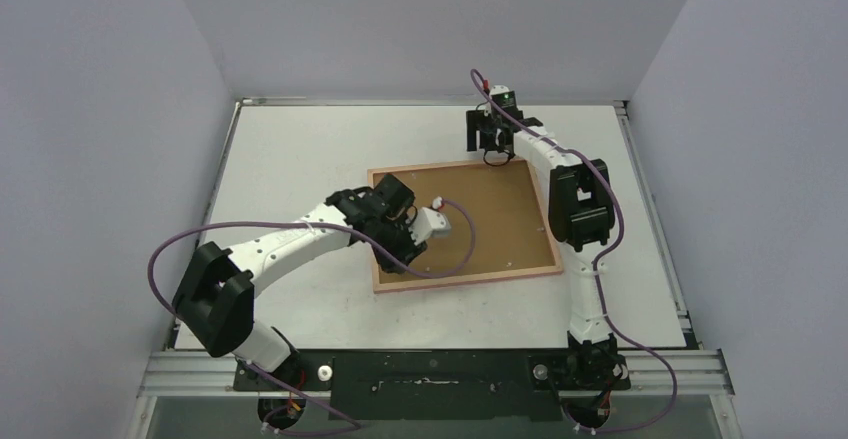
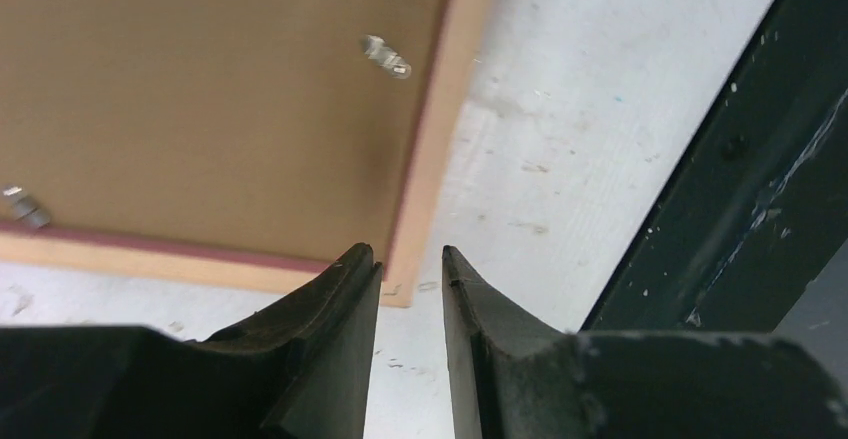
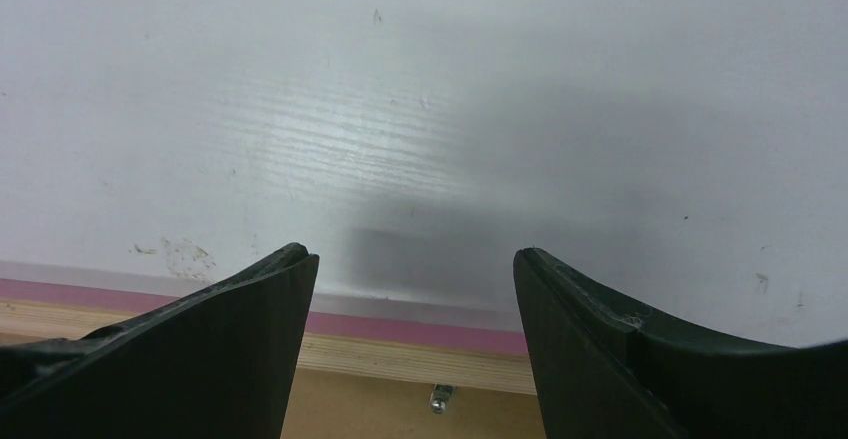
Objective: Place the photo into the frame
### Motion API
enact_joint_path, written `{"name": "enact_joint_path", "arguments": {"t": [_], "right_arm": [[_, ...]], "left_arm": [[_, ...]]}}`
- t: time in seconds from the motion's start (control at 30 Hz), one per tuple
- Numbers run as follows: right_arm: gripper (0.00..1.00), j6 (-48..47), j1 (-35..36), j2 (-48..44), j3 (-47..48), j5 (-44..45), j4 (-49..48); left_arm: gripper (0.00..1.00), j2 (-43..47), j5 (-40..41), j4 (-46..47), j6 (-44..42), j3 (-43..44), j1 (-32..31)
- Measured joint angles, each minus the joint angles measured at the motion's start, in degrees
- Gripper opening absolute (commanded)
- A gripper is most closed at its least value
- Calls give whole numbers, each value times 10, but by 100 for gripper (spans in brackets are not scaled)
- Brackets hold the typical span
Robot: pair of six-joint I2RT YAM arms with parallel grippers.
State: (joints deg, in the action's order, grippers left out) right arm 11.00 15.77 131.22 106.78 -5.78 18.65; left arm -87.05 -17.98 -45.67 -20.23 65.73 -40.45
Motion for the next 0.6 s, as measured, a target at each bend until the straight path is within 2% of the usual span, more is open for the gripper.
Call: {"name": "enact_joint_path", "arguments": {"t": [0.17, 0.33, 0.47, 0.6], "right_arm": [[72, -4, 1, 17, 1, -5, 16], [69, -12, 1, 17, 2, -9, 16], [65, -15, 1, 17, -4, -11, 10], [61, -20, 1, 6, -59, -7, -25]], "left_arm": [[29, -14, 72, 19, -16, -59, -107], [29, -22, 151, 49, -29, -100, -175], [29, -22, 211, 100, -35, -129, -188], [29, -25, 270, 151, -42, -154, -184]]}}
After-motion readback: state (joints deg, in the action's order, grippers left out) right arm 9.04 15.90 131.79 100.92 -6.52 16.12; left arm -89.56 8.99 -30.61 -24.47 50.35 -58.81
